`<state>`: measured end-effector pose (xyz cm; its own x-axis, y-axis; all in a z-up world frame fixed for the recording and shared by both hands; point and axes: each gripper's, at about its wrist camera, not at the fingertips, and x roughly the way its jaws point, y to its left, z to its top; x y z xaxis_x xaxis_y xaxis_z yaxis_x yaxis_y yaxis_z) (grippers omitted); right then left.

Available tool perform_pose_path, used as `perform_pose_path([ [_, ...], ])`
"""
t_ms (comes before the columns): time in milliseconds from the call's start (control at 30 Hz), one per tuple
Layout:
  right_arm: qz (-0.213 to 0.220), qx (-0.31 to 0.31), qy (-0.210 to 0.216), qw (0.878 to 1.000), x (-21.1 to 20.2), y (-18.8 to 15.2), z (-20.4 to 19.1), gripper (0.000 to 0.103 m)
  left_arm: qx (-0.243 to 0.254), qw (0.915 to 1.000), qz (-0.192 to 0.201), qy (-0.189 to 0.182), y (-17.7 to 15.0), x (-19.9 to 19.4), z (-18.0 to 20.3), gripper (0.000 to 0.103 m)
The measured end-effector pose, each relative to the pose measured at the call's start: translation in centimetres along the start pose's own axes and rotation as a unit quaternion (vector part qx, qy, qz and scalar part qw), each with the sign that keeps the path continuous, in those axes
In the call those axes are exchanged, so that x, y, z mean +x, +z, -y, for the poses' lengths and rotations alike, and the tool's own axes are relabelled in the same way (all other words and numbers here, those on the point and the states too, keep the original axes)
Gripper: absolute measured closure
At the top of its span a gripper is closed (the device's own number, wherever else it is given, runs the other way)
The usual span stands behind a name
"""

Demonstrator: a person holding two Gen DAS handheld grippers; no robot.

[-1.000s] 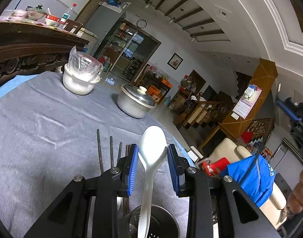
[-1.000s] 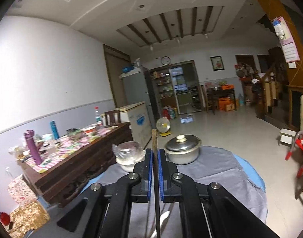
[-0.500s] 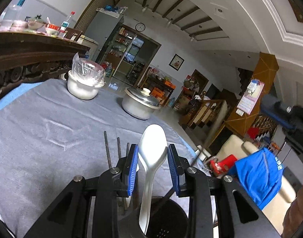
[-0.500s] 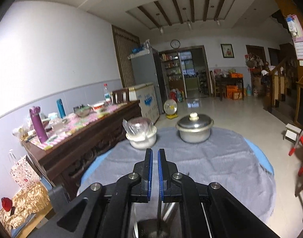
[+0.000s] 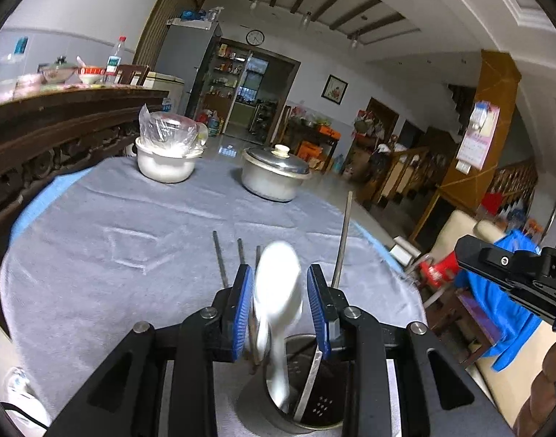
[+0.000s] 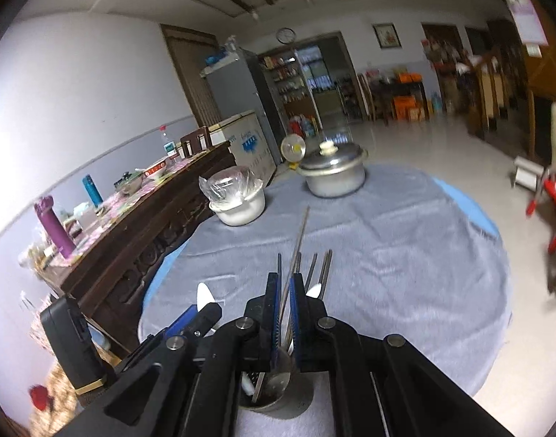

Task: Organize utensils
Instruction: 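Lower the spoon into the grey cup and open the left tool while the right tool drops its chopstick in, then grasp another white spoon lying on the cloth with the right tool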

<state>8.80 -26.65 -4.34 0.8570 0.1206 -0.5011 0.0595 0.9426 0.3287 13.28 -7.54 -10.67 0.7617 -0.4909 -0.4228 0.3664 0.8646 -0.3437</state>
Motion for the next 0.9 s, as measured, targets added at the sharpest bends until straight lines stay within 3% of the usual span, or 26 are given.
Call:
perform_pose_path([
  [167,-0.016,0.028,0.006,0.999,-0.1,-0.6,1.3,0.093,0.016,0.9997,-0.008,0.014,0.1,-0.3,0.6,0.071],
  [233,-0.018,0.037,0.006,0.999,-0.1,-0.7,1.7,0.079,0.025,0.9994,-0.009,0.021,0.1,-0.4,1.0,0.065],
  [300,-0.02,0.047,0.009,0.999,-0.1,-0.9,2.0,0.067,0.037,0.9989,-0.007,0.028,0.1,-0.7,1.4,0.051],
  [333,-0.018,0.05,0.009,0.999,-0.1,-0.9,2.1,0.066,0.042,0.9987,-0.004,0.03,0.1,-1.0,1.5,0.05],
  [500,-0.017,0.05,0.004,0.999,-0.3,-1.2,2.2,0.066,0.062,0.9973,0.0,0.04,0.5,-2.1,2.4,0.04],
  [900,-0.012,0.059,0.006,0.998,-1.0,-1.1,2.6,0.066,0.071,0.996,-0.006,0.053,1.4,-3.6,3.3,0.035],
])
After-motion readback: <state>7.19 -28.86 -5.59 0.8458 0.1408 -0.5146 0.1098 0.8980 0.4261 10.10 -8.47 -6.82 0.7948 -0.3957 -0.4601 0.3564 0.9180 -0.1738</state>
